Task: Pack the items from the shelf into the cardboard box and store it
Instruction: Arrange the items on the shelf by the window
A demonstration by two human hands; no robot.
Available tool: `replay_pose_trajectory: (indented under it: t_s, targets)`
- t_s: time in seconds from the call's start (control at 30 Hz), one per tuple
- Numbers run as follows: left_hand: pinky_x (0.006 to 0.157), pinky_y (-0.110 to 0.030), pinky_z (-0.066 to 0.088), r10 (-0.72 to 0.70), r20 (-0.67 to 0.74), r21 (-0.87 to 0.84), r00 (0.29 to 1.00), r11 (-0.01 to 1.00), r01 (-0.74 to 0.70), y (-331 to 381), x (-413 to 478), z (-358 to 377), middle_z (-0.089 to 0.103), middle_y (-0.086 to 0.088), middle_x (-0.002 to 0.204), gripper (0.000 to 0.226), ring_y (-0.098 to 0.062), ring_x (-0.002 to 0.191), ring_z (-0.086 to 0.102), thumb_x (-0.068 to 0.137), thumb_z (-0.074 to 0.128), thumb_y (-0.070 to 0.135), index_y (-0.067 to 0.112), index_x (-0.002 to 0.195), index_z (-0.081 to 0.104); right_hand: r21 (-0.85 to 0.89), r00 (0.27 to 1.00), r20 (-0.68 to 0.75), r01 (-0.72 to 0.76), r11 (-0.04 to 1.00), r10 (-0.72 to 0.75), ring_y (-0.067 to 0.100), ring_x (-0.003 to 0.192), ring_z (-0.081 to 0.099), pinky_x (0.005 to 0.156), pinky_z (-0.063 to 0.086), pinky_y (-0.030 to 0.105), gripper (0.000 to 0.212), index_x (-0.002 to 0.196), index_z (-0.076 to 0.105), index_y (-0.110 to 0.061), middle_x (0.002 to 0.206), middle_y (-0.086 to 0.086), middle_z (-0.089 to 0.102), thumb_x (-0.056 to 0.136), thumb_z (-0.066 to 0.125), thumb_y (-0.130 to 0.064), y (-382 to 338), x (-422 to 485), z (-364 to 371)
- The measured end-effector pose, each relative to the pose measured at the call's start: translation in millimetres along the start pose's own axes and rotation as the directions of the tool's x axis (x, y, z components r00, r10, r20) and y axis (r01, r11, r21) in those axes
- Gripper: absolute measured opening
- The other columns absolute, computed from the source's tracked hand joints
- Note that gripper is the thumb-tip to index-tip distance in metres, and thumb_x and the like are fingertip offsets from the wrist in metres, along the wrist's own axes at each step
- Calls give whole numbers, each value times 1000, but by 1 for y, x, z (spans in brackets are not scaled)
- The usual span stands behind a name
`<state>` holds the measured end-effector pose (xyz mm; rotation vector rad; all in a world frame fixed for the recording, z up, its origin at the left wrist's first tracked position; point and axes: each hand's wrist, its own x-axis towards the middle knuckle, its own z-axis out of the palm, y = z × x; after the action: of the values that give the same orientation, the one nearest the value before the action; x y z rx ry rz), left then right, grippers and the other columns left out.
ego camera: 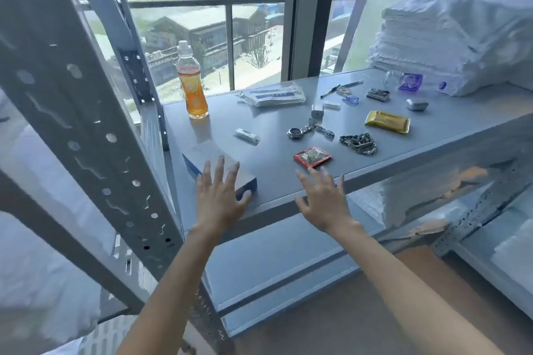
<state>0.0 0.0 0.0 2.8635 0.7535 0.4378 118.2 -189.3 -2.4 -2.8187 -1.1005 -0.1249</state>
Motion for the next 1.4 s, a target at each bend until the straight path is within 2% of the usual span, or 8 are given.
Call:
replay_pose_trajectory:
  t_s: [0.1, 0.2, 0.33, 0.5, 0.73, 0.93, 1.13, 1.4]
  targets:
    - [117, -47, 5, -37, 74, 26, 997, 999, 35, -12, 27, 9, 9, -6, 157, 69, -33, 143, 2, 88, 41, 54, 28, 147, 15, -2, 995, -8, -101, 995, 101, 36, 143, 7, 107, 6, 67, 57, 145, 21, -31, 155, 4, 17, 93, 38, -46, 10, 33, 0]
    - [116, -49, 5, 58, 88, 86, 994, 994, -65, -9, 39, 25, 18, -10, 152, 71, -37, 139, 10, 85, 41, 57, 26, 145, 18, 46, 986, 12, -168, 985, 168, 38, 142, 7, 106, 5, 69, 50, 140, 29, -32, 153, 4, 19, 93, 37, -47, 21, 55, 5]
    - [116, -46, -3, 112, 107, 28, 988, 993, -115, 8, 64, 38, 13, -8, 155, 73, -34, 141, 4, 83, 42, 57, 27, 146, 17, 63, 969, 34, -248, 967, 246, 41, 142, 3, 106, 3, 70, 51, 140, 28, -35, 155, 5, 17, 92, 34, -52, 40, 75, 10]
    - [117, -46, -5, 185, 135, 10, 973, 982, -188, 44, 96, 50, 12, -9, 155, 73, -34, 142, 3, 84, 43, 55, 27, 146, 17, 62, 946, 100, -314, 947, 307, 44, 141, -7, 104, -2, 72, 54, 143, 22, -42, 158, 7, 7, 92, 30, -56, 65, 97, 11]
    - [116, -46, -6, 218, 148, -4, 965, 975, -220, 87, 137, 71, 10, -9, 156, 76, -33, 143, 0, 83, 45, 56, 27, 146, 16, 51, 936, 136, -334, 941, 325, 47, 141, -5, 105, 2, 73, 55, 144, 21, -43, 158, 5, 7, 92, 28, -58, 101, 126, 17]
    - [117, -46, -5, 200, 141, -6, 970, 980, -201, 117, 172, 87, 10, -9, 156, 77, -33, 143, 1, 82, 44, 57, 27, 146, 15, 53, 931, 165, -338, 940, 326, 50, 140, -1, 108, 0, 66, 55, 144, 20, -42, 157, 10, 8, 93, 28, -58, 137, 159, 19]
    - [116, -46, -6, 189, 154, -30, 970, 982, -186, 148, 212, 102, 10, -8, 156, 77, -33, 143, 1, 82, 45, 56, 30, 146, 13, 71, 932, 166, -337, 939, 322, 46, 141, -1, 112, -2, 60, 53, 145, 16, -42, 157, 10, 9, 95, 23, -56, 177, 190, 25]
    - [116, -46, -6, 196, 136, -36, 971, 981, -193, 186, 254, 124, 12, -8, 155, 76, -33, 143, 0, 81, 47, 57, 31, 145, 16, 80, 936, 155, -332, 940, 318, 40, 143, -6, 112, -6, 57, 53, 146, 14, -40, 158, 5, 6, 96, 21, -54, 224, 218, 28]
